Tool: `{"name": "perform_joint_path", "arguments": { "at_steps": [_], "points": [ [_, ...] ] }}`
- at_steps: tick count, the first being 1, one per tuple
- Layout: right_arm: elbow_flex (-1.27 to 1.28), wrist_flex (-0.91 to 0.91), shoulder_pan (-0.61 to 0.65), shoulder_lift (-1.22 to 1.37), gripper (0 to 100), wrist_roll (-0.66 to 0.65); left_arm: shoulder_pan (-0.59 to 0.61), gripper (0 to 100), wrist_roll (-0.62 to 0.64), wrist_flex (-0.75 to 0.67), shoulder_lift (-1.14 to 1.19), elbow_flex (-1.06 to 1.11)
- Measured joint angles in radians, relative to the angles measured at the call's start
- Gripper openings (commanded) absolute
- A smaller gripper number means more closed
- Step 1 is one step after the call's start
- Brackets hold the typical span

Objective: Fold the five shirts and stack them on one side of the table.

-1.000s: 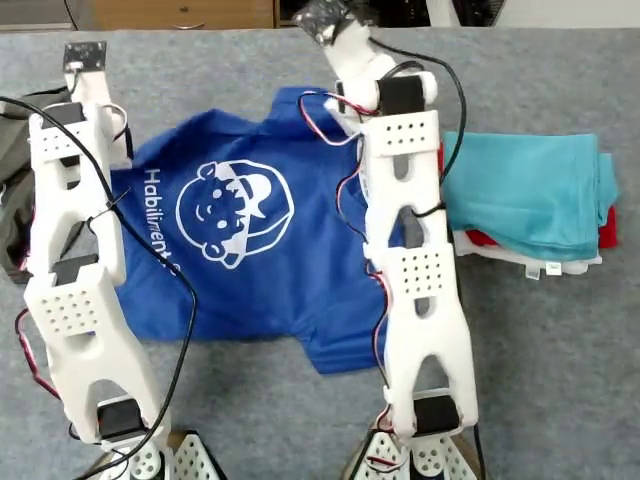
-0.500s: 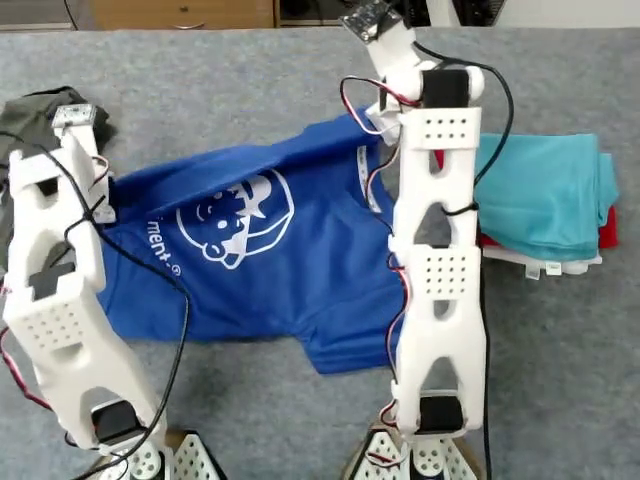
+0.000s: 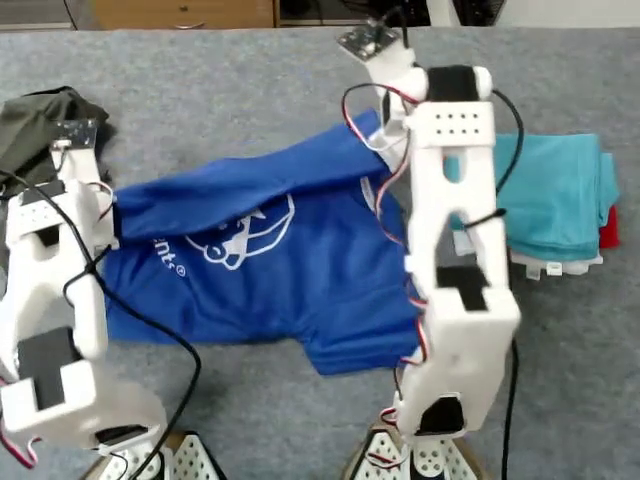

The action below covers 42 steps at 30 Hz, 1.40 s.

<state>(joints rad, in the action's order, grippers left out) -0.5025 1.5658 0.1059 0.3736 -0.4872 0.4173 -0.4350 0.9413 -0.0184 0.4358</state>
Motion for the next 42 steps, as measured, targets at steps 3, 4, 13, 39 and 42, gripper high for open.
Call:
{"name": "perform_joint_path", "arguments": {
  "at_steps": [3, 4, 13, 39, 42],
  "points": [
    [0.253, -0.13, 0.005, -0.152, 0.2, -0.006, 0.023, 2, -0.029, 0.009, -0.04, 0.0],
    [0.344, -0.18, 0.0, -0.21, 0.2, -0.006, 0.029, 2, -0.037, 0.026, -0.051, 0.0],
    [1.1, -0.486, -0.003, -0.683, 0.2, -0.006, 0.064, 2, -0.091, 0.094, -0.121, 0.103],
    [1.671, -0.213, -0.084, -1.605, 0.2, -0.292, 0.175, 2, -0.201, 0.025, -0.413, 0.499],
    [1.671, -0.173, -0.084, -1.639, 0.2, -0.328, 0.201, 2, -0.201, 0.025, -0.413, 0.493]
  ]
}}
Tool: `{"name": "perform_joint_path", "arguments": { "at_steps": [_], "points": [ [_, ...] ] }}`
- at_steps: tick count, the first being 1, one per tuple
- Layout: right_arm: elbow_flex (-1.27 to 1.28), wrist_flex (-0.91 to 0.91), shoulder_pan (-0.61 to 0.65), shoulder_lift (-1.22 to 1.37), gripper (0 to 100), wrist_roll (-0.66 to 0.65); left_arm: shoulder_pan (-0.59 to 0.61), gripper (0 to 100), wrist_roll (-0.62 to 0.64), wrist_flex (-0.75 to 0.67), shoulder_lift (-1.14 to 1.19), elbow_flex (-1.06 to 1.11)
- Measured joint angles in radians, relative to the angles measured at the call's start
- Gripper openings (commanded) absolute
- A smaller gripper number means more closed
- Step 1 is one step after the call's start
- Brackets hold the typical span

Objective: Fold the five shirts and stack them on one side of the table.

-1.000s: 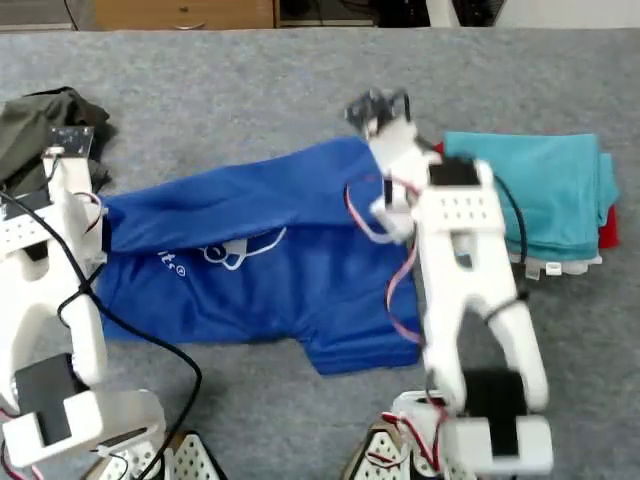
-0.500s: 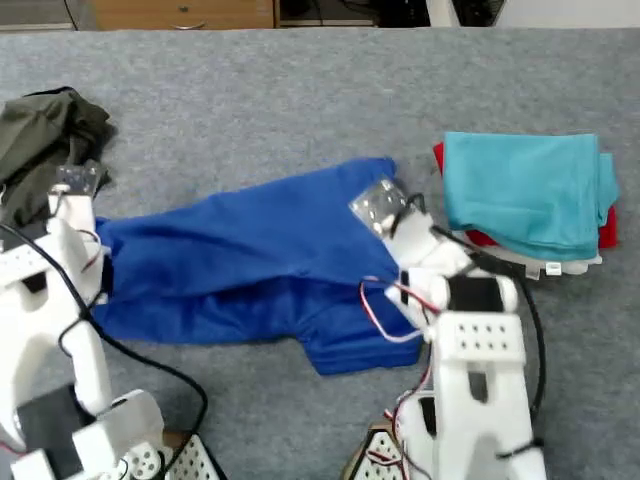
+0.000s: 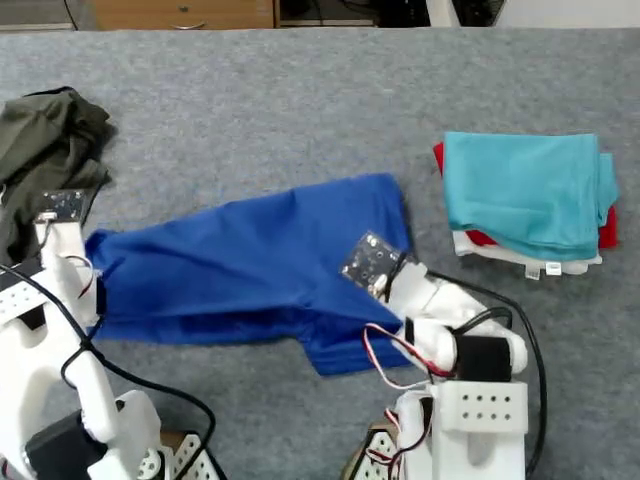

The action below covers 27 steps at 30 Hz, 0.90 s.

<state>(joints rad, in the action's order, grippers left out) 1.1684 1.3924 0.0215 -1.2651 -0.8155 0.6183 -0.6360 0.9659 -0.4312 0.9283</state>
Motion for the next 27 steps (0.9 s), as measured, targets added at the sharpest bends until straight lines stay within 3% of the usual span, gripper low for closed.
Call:
{"name": "perform_joint_path", "arguments": {
  "at_steps": [16, 27],
  "points": [
    [0.003, 0.094, 0.0, -0.014, 0.2, -0.204, 0.017, 2, -0.032, 0.002, 0.0, 0.034],
    [0.003, 0.098, 0.0, -0.014, 0.2, -0.218, 0.017, 2, -0.106, 0.04, 0.0, 0.037]
  ]
}}
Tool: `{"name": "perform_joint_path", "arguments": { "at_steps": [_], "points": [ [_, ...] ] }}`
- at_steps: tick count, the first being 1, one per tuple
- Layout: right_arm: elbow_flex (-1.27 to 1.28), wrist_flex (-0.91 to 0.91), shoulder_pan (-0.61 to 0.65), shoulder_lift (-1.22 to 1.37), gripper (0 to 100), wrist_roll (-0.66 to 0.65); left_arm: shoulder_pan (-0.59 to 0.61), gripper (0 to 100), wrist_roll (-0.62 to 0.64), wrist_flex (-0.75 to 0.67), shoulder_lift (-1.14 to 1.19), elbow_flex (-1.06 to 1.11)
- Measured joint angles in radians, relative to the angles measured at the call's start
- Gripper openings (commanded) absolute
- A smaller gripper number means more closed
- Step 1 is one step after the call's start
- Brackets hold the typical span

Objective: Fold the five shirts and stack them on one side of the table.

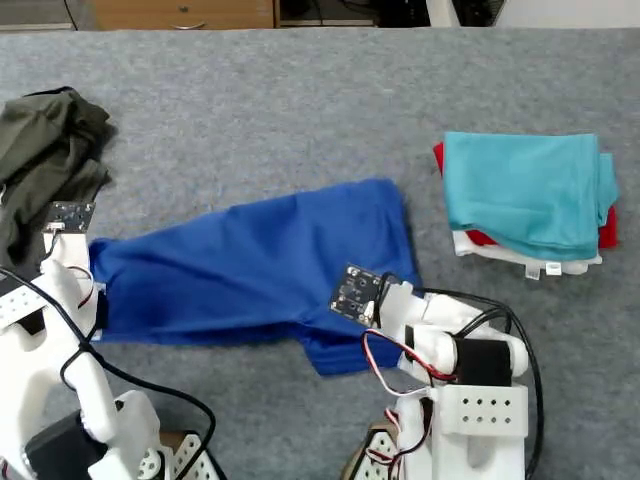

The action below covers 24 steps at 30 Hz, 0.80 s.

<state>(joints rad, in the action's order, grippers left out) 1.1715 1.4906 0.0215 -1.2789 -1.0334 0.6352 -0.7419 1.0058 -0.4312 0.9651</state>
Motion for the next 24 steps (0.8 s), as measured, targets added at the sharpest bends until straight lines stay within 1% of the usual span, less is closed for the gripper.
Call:
{"name": "perform_joint_path", "arguments": {
  "at_steps": [3, 5, 8, 10, 12, 14, 16, 18, 20, 21, 22, 24],
  "points": [
    [0.0, 0.0, 0.0, 0.0, 0.6, 0.0, 0.0, 2, 0.0, 0.002, 0.0, 0.003],
    [0.0, 0.0, 0.0, 0.0, 4.1, 0.0, 0.0, 5, 0.0, 0.002, -0.006, 0.003],
    [0.0, 0.0, 0.0, 0.0, 17.8, 0.002, 0.0, 14, 0.0, 0.002, -0.012, 0.003],
    [0.0, 0.0, 0.0, 0.0, 26.3, 0.015, 0.005, 15, 0.0, 0.02, -0.012, 0.002],
    [-0.014, 0.0, 0.0, 0.0, 31.2, 0.018, 0.015, 15, 0.0, 0.058, -0.012, -0.018],
    [-0.04, 0.0, 0.0, 0.0, 29.2, 0.018, 0.018, 15, 0.0, 0.106, -0.012, -0.061],
    [-0.075, 0.0, 0.0, 0.0, 23.8, 0.021, 0.018, 14, 0.0, 0.16, -0.012, -0.114],
    [-0.112, 0.0, 0.0, -0.002, 14.0, 0.044, 0.018, 11, 0.0, 0.222, -0.012, -0.18],
    [-0.138, -0.023, 0.031, 0.006, 1.6, 0.103, 0.018, 5, 0.006, 0.292, -0.012, -0.267],
    [-0.147, -0.038, 0.057, 0.025, 0.1, 0.135, 0.018, 1, 0.023, 0.318, -0.012, -0.313],
    [-0.149, -0.06, 0.094, 0.051, 2.6, 0.172, 0.005, 2, 0.061, 0.334, -0.012, -0.358],
    [-0.149, -0.117, 0.187, 0.132, 2.8, 0.249, -0.044, 2, 0.16, 0.351, -0.012, -0.43]
  ]
}}
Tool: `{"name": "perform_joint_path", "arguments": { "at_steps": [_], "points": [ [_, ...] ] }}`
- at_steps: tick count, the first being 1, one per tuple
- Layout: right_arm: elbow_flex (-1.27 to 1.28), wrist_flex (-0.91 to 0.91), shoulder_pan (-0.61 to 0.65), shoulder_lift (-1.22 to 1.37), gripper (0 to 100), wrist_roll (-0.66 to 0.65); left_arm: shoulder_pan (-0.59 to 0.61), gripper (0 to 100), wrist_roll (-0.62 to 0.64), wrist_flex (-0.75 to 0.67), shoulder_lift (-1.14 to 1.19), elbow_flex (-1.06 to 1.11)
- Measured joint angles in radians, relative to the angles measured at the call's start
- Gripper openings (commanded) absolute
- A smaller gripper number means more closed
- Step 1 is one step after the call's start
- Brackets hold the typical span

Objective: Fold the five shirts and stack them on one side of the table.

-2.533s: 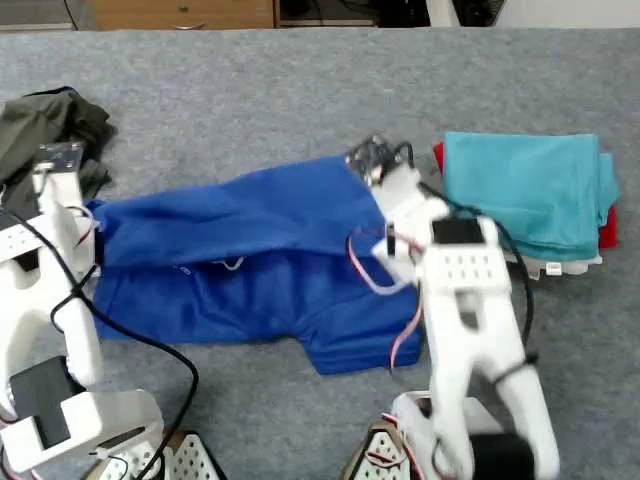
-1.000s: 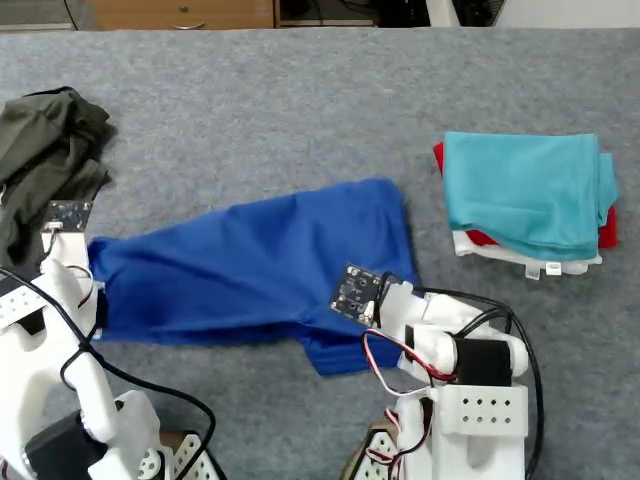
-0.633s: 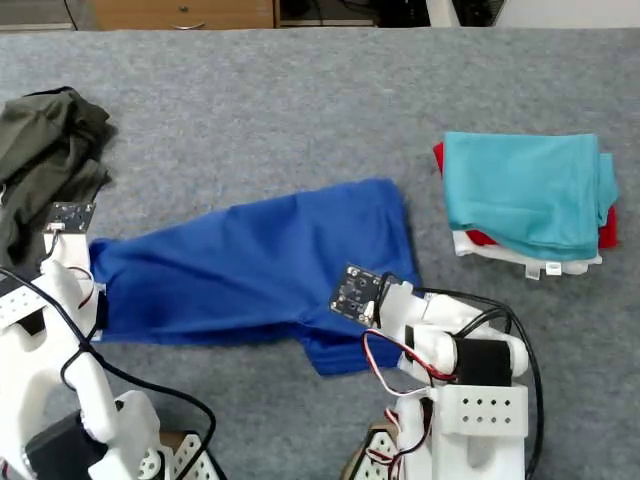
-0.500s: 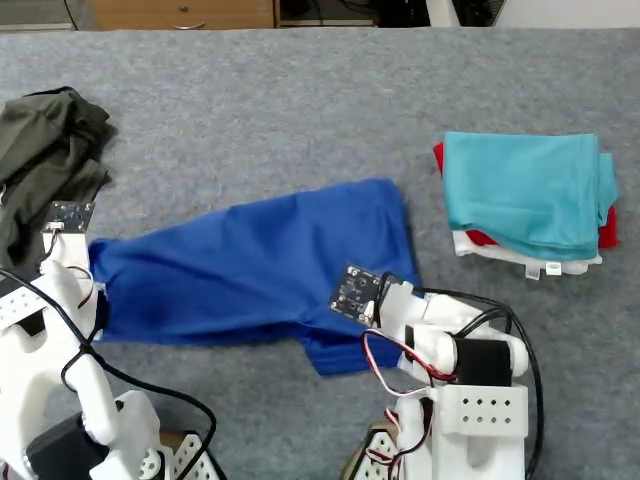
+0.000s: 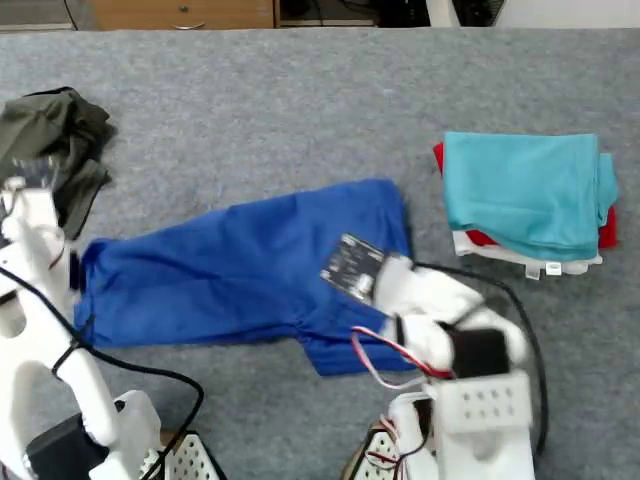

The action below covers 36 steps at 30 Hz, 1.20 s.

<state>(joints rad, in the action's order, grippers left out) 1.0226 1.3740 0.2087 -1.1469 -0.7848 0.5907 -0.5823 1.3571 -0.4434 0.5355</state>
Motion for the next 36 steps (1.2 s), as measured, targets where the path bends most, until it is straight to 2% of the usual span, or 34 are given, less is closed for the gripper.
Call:
{"name": "perform_joint_path", "arguments": {
  "at_steps": [2, 4, 7, 12, 15, 18, 20, 27, 36],
  "points": [
    [-0.006, -0.069, 0.089, 0.11, 0.4, 0.083, -0.066, 2, 0.115, -0.009, 0.0, -0.02],
    [-0.034, -0.149, 0.164, 0.253, 0.3, 0.157, -0.138, 2, 0.212, -0.077, 0.011, -0.011],
    [-0.118, -0.235, 0.201, 0.5, 0.3, 0.215, -0.209, 2, 0.302, -0.209, 0.054, 0.052],
    [-0.339, -0.25, 0.213, 0.887, 0.2, 0.27, -0.258, 2, 0.339, -0.365, 0.14, 0.183],
    [-0.46, -0.249, 0.218, 1.02, 0.2, 0.301, -0.258, 2, 0.345, -0.503, 0.181, 0.273],
    [-0.512, -0.249, 0.238, 1.091, 0.2, 0.313, -0.258, 2, 0.348, -0.647, 0.203, 0.361],
    [-0.517, -0.249, 0.255, 1.115, 0.2, 0.313, -0.258, 2, 0.348, -0.677, 0.203, 0.368],
    [-0.445, -0.249, 0.311, 1.125, 0.2, 0.307, -0.258, 2, 0.348, -0.7, 0.203, 0.376],
    [-0.305, -0.218, 0.318, 1.071, 0.2, 0.235, -0.258, 2, 0.348, -0.7, 0.203, 0.376]
  ]
}}
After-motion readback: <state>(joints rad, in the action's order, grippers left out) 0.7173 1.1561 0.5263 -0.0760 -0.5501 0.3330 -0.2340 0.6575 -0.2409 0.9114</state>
